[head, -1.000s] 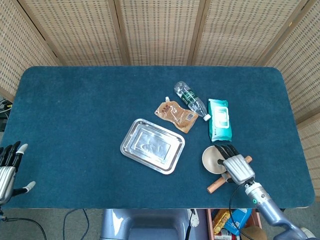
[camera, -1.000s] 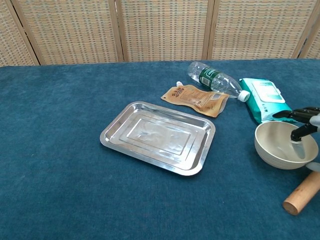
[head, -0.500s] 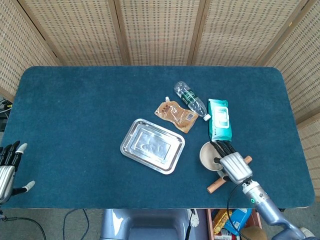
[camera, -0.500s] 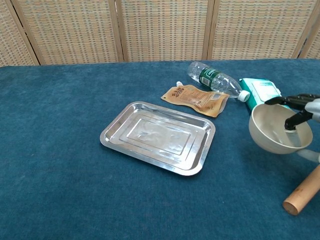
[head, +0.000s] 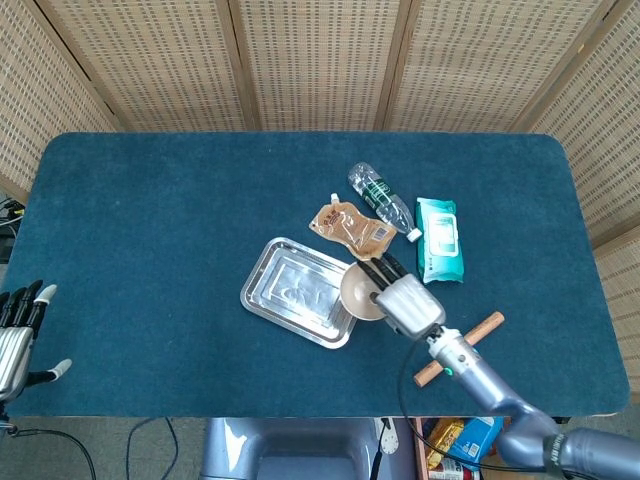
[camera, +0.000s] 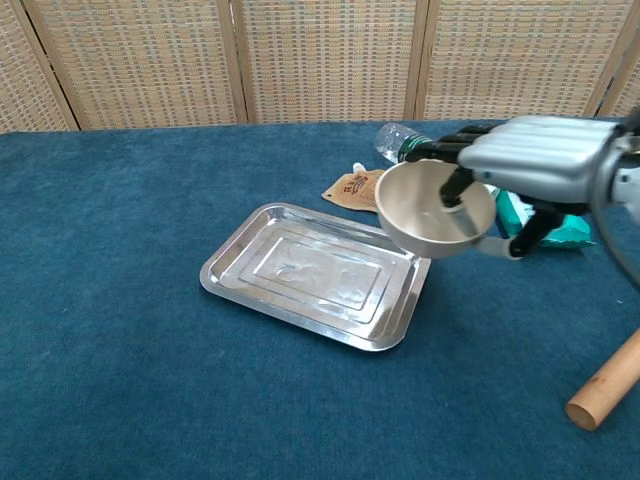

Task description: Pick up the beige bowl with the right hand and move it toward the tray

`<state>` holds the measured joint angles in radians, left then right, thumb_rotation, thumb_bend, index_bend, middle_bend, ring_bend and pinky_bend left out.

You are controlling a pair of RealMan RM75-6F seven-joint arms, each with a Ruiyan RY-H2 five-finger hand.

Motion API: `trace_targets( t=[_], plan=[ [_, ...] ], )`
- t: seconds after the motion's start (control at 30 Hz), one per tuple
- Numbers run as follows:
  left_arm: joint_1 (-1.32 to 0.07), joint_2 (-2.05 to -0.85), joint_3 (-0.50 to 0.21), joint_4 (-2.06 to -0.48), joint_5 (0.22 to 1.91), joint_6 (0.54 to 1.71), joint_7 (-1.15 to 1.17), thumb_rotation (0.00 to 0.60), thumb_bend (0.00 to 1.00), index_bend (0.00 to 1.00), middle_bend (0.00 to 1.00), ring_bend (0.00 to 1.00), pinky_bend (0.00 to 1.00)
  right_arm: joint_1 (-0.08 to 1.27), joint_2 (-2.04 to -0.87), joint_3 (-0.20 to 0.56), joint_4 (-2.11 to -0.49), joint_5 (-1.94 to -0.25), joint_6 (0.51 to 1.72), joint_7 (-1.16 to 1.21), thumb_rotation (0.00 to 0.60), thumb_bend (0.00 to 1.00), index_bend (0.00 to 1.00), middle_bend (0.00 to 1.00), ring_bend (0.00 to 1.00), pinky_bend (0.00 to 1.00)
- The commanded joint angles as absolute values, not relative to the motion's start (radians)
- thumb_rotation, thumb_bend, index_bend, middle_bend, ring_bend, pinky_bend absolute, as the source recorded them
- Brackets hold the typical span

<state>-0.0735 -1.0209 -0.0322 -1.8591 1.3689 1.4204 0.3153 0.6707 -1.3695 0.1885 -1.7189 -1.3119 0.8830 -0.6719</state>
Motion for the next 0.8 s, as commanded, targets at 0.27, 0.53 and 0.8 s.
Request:
trace_targets(
  t=[0.27,0.53,0.8],
  plan=[
    [-0.100,-1.025,-0.056,-1.845,1.292,1.379,0.317,0.600,0.00,0.00,0.00,0.00,0.00,0.922,-1.634,0.246,-1.569,-1.005,0.809,-0.925,0.600,0.44,0.68,0.00,0.00,0.00],
    [-0.109,-1.021,-0.062,-1.843,1.263,1.370,0.312,0.600,0.00,0.00,0.00,0.00,0.00,0.987,-1.679,0.227,-1.500,-0.926,0.823,-0.947,0.600,0.44,0.68,0.00,0.00,0.00],
    [-0.114,-1.022,-0.060,-1.839,1.255,1.365,0.311,0.600,0.00,0.00,0.00,0.00,0.00,1.023,-1.641,0.177,-1.535,-0.837,0.852,-1.019,0.600,0.40,0.07,0.00,0.00,0.00]
  ],
)
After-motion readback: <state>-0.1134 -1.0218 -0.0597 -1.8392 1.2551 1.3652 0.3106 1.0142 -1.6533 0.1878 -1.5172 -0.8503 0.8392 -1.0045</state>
